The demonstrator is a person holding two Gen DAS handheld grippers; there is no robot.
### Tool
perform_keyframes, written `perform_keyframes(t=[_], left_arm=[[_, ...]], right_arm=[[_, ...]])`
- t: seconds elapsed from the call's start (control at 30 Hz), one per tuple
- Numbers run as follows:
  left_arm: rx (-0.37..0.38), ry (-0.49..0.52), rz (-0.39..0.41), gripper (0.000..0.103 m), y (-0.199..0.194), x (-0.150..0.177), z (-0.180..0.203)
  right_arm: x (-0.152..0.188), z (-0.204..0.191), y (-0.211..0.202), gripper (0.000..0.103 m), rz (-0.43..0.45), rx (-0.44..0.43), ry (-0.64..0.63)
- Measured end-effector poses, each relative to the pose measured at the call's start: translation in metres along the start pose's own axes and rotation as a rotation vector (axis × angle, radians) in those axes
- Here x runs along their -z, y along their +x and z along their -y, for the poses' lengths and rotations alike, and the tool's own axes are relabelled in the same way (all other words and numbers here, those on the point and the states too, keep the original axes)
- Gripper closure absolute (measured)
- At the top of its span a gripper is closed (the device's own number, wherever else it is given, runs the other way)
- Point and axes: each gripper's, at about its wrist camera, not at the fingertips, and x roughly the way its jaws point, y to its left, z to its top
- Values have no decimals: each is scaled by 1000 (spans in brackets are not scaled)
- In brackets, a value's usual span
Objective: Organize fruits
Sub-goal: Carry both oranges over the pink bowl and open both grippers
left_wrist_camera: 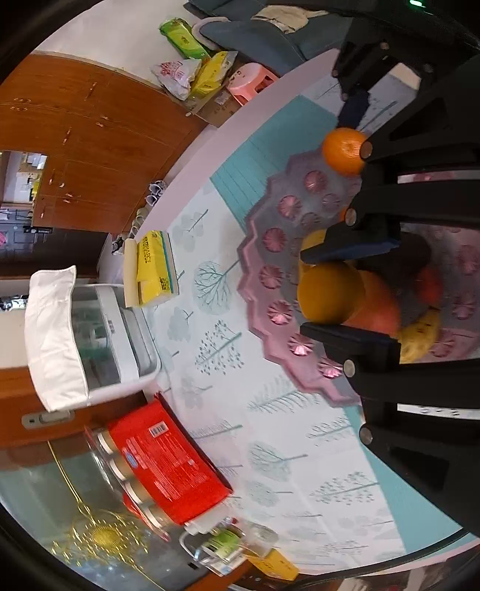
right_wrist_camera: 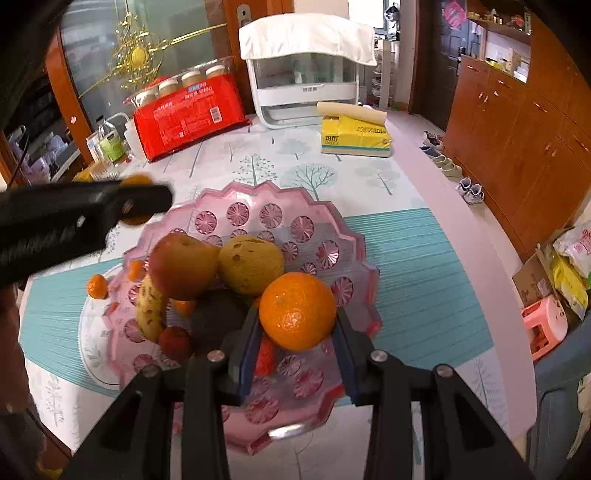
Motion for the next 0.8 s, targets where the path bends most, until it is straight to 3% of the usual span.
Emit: perform_keyframes(t=[0.17,0.3,0.63,0.77,0.8], left_arm=[[-44,30,-63,72,45,-18,3],[-28,-5,-127,72,77,-26,-4],[-52,18,-219,72,119,-22,3],[-75,30,-187,43,113,-19,6],[-82,33,-175,39,111,-19,6]], right_arm=[[-6,6,17,65,-20,-4,4],[-12,8,28,65,-24,-2,2],[-23,3,57,64,-86,6,-44],[-20,4,59,64,-96,-8,-35],[-20,4,58,63,-94,-8,-32]])
